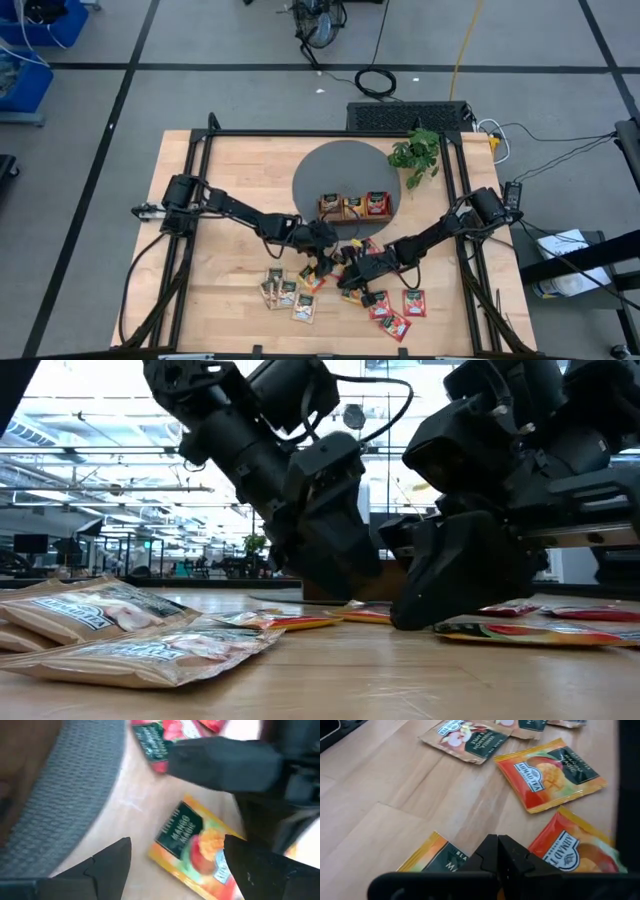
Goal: Pick & Place Tea
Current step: Put the yellow tea bag into the middle section of the wooden organizer
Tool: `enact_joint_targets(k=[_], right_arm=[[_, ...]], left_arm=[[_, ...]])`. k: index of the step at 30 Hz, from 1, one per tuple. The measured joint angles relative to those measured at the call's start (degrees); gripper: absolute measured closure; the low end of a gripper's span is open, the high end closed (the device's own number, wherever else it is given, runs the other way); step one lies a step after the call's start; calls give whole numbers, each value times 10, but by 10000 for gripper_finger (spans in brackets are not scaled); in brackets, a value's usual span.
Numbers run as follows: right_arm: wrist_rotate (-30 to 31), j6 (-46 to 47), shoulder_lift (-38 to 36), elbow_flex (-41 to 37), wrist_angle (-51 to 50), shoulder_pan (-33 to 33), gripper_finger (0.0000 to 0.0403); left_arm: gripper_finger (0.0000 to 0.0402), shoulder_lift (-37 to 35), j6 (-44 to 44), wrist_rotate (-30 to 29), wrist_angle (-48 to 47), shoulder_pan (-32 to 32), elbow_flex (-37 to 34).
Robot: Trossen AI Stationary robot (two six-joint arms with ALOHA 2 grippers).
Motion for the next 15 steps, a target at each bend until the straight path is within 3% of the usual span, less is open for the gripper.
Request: enact_joint_targets(k=[11,15], right_arm=[[-2,5,-1,-6,1,1,403],[7,9,-1,-6,0,2,403]], left_arm=[[88,1,-28,0,-5,0,-4],[92,1,-35,26,-6,-3,-4]])
